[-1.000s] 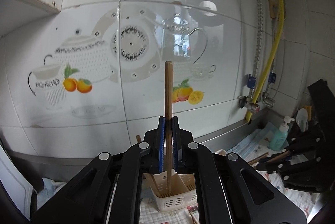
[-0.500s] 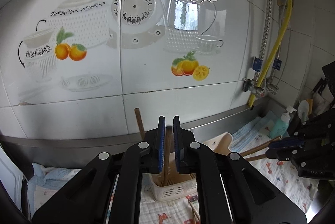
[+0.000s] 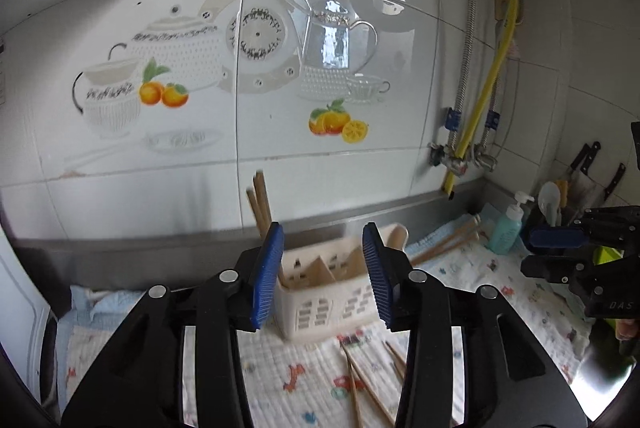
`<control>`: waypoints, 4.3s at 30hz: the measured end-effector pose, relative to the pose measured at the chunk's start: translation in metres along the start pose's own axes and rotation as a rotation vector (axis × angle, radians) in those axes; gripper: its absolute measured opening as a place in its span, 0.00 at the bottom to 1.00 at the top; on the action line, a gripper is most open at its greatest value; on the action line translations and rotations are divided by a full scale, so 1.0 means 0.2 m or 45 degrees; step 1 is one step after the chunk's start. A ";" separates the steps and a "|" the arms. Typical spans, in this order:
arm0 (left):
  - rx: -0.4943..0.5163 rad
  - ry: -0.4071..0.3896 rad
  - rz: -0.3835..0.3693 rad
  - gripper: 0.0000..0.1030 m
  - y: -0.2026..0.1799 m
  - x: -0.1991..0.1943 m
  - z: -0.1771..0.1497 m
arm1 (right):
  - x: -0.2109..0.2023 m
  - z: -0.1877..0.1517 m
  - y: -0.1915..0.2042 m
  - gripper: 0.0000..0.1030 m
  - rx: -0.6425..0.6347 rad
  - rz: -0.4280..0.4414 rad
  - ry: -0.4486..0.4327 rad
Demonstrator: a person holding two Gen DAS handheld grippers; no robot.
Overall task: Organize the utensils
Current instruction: 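Withdraw both open grippers back over the remaining chopsticks, then close the left gripper on a chopstick while the right gripper grasps another chopstick, then lift both held chopsticks upright and carry them over the white holder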
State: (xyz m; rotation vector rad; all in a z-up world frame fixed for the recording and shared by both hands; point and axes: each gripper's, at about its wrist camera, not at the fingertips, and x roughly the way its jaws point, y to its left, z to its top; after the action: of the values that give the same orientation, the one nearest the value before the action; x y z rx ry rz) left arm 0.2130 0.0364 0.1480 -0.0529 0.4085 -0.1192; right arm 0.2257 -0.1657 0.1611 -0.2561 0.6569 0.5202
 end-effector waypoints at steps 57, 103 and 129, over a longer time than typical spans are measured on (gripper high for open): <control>-0.078 0.512 -0.076 0.29 -0.17 -0.01 -1.19 | 0.43 -1.09 0.24 0.07 0.357 0.013 0.215; -0.057 0.289 -0.031 0.05 -0.07 -0.07 -0.73 | 0.02 -0.54 0.15 0.06 0.215 0.033 -0.133; 0.021 0.244 -0.090 0.04 -0.02 -0.04 -0.44 | -0.07 0.21 -0.10 0.06 0.130 0.045 -0.215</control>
State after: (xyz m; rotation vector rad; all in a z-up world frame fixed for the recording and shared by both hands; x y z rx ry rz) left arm 0.1694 0.0315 0.0709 -0.0395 0.5974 -0.1984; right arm 0.2488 -0.1722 0.2038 -0.1028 0.5225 0.5344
